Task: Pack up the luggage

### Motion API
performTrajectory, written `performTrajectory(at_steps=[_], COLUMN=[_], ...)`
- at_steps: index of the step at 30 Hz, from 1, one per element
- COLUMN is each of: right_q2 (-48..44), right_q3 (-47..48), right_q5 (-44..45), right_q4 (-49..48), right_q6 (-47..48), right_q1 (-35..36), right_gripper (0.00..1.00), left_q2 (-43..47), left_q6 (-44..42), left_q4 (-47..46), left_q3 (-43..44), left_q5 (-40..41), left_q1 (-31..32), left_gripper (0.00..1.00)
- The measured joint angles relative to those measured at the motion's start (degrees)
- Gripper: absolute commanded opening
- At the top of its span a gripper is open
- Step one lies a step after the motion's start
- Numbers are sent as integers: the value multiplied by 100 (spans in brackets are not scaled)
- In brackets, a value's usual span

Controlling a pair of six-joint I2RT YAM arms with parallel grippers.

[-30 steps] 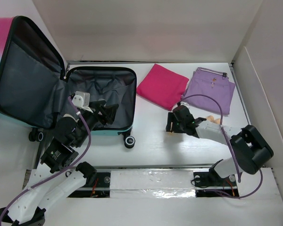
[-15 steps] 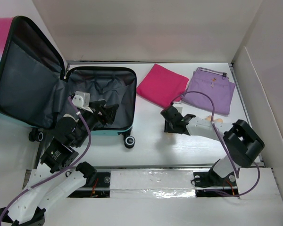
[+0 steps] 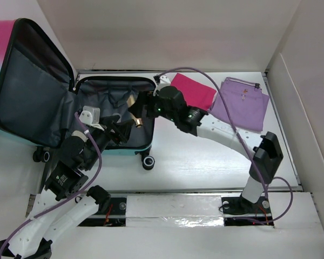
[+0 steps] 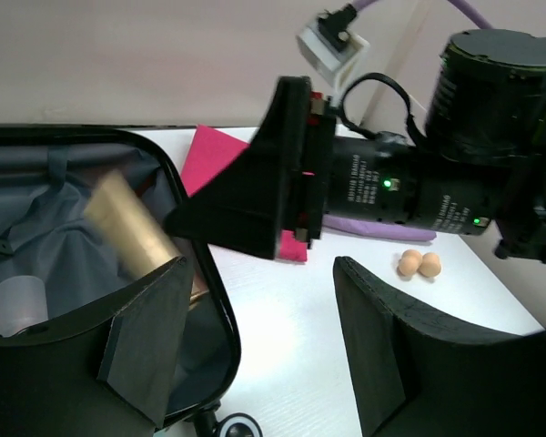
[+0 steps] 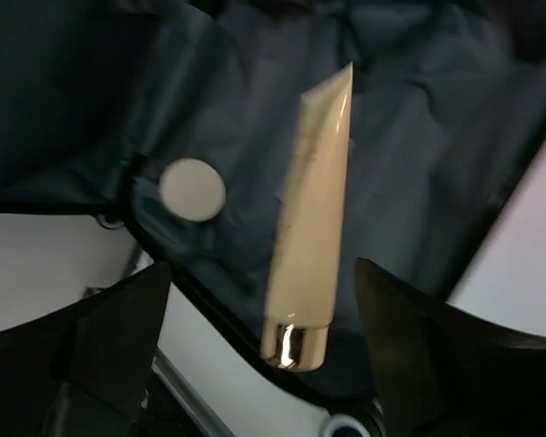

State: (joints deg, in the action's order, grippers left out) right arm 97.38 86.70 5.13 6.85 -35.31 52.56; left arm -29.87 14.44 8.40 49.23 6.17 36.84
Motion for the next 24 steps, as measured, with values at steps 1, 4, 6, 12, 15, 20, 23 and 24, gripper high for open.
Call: performTrajectory(at_steps=[1, 4, 6, 12, 15, 20, 23, 24], right_q2=[184, 164, -216, -2006, -2752, -2839, -2741, -2712], right_q3=[203, -114, -863, -3449, -4363, -4758, -4732, -4712], right_q5=[-131, -343, -361, 885, 1635, 1937, 1934, 1932], right_q4=[-151, -466, -533, -195, 153, 551, 645, 686], right_q6=[20, 42, 7, -636, -907, -953, -951, -949], right_q1=[-2, -85, -297, -2050, -3040, -4216, -4629, -4723], right_gripper=[94, 92, 57, 17, 55, 70, 70, 69], left_q2=[0, 2, 11, 92, 173, 208, 208, 208], left_q6=[-2, 0, 0, 4, 13, 44, 50, 52], left_q4=[0, 0, 0, 0, -4, -20, -33, -37], left_q3=[0, 0, 0, 0, 0, 0, 0, 0], left_q5=[2, 0, -17, -105, -166, -249, -291, -299], left_q1=[0, 0, 0, 0, 0, 0, 0, 0], left_gripper=[60, 60, 60, 60, 60, 60, 60, 60])
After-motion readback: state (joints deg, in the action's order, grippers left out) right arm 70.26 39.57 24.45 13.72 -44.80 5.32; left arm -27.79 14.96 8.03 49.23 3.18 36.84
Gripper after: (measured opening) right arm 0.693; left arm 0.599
